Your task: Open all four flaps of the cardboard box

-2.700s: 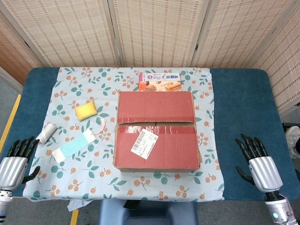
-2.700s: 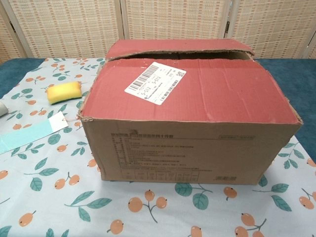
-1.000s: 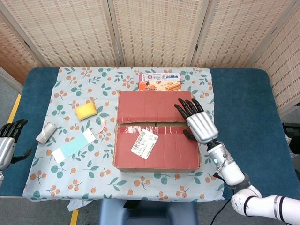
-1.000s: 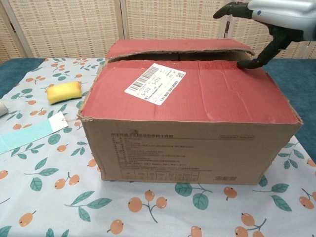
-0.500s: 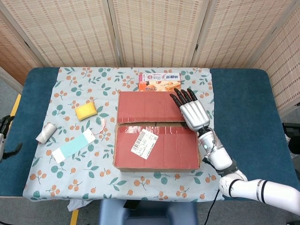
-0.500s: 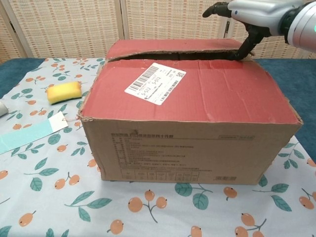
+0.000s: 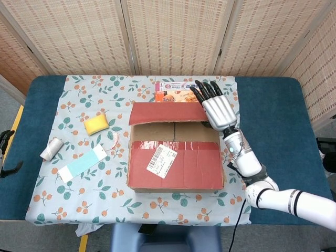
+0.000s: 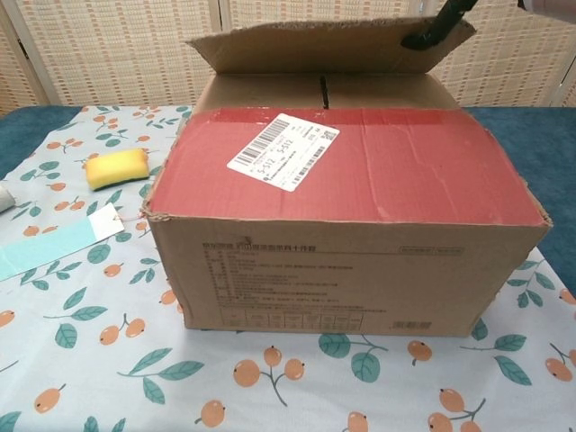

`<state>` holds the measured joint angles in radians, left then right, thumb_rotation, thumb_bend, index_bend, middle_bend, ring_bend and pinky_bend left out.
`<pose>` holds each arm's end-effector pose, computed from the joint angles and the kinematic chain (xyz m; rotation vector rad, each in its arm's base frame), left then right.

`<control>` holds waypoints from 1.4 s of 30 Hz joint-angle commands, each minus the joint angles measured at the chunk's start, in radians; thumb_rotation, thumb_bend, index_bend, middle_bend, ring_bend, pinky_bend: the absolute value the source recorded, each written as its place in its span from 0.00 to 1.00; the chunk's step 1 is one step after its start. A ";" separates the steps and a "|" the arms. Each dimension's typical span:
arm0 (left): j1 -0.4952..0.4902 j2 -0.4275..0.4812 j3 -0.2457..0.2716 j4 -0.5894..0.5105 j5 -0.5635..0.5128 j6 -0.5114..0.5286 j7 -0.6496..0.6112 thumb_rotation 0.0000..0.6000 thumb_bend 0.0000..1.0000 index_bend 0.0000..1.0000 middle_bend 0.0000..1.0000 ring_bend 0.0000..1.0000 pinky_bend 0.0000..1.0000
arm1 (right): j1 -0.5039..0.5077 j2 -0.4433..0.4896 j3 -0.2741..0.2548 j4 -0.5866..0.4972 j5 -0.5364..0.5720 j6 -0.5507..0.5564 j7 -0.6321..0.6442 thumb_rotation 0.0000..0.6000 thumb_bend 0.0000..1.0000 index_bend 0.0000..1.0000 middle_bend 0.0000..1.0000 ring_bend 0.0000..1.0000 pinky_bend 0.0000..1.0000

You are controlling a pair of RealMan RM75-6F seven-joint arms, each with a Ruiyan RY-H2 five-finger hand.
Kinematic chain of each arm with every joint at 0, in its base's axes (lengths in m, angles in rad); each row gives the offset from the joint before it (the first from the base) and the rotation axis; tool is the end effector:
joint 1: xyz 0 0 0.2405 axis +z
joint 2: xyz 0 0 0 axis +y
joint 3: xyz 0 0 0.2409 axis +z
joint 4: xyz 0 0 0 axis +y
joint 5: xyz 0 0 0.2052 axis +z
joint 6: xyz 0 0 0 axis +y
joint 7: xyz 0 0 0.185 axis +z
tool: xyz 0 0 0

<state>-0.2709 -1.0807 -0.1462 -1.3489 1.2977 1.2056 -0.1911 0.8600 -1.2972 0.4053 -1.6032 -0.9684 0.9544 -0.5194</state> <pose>-0.3434 0.3047 0.2028 -1.3218 -0.9298 -0.8056 -0.0603 -0.4355 0.0947 1.7092 -0.6637 1.0129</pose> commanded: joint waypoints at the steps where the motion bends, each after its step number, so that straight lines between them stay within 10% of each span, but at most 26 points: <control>1: -0.002 0.001 0.002 0.007 0.000 -0.008 -0.011 1.00 0.39 0.03 0.10 0.12 0.02 | 0.034 0.018 0.026 0.026 0.043 -0.017 -0.004 1.00 0.38 0.01 0.00 0.00 0.00; 12: 0.002 0.004 0.015 0.078 0.057 -0.010 -0.194 1.00 0.39 0.04 0.10 0.13 0.02 | 0.163 0.008 0.070 0.213 0.253 -0.127 0.012 1.00 0.38 0.01 0.00 0.00 0.00; 25: -0.007 -0.016 0.009 0.126 0.034 -0.036 -0.198 1.00 0.39 0.05 0.10 0.13 0.05 | 0.223 -0.050 0.051 0.419 0.165 -0.175 0.151 1.00 0.38 0.01 0.00 0.00 0.00; 42: -0.021 -0.038 -0.003 0.162 -0.019 -0.095 -0.176 1.00 0.39 0.05 0.10 0.13 0.06 | 0.064 0.111 -0.023 0.188 0.023 -0.118 0.327 1.00 0.38 0.01 0.02 0.05 0.00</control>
<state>-0.2905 -1.1178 -0.1475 -1.1887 1.2806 1.1123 -0.3668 0.9577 -1.2248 0.4023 -1.3503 -0.9350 0.8176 -0.1948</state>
